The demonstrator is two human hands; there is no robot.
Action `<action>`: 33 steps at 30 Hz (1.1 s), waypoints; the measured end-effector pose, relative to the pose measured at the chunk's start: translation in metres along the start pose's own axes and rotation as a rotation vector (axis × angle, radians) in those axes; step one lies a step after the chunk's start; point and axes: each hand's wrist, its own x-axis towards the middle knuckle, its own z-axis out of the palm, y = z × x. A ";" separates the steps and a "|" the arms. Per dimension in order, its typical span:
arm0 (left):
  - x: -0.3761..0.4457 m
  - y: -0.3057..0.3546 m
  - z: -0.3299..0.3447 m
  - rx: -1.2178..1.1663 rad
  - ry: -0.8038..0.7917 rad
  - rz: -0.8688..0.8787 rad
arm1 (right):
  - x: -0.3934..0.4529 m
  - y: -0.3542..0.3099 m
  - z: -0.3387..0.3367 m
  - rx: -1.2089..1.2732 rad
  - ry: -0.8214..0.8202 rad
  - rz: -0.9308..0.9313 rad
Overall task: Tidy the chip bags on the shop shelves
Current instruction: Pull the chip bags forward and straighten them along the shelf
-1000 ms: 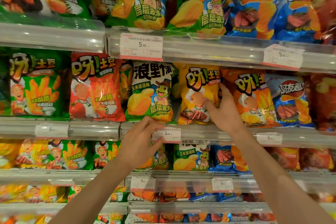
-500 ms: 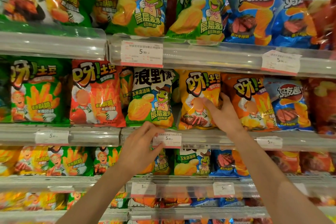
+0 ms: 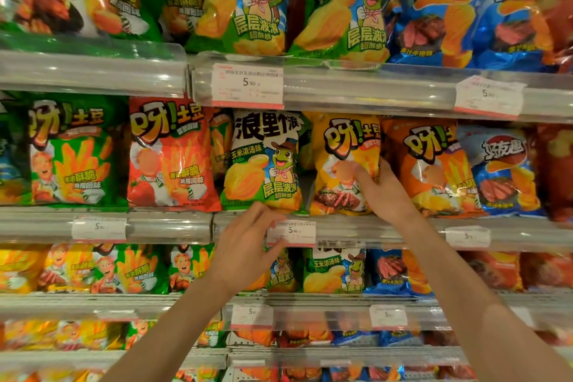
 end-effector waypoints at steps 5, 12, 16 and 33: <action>0.000 0.000 0.000 -0.017 -0.008 0.001 | -0.007 0.000 -0.002 -0.080 0.036 -0.037; -0.008 0.005 0.003 -0.035 0.052 0.017 | -0.043 0.013 0.007 -0.264 0.155 -0.087; -0.014 0.003 0.006 -0.067 0.063 0.033 | -0.064 0.018 0.012 -0.345 0.251 -0.163; -0.060 0.028 0.024 -0.305 0.117 -0.094 | -0.183 0.077 0.049 -0.330 0.145 -0.103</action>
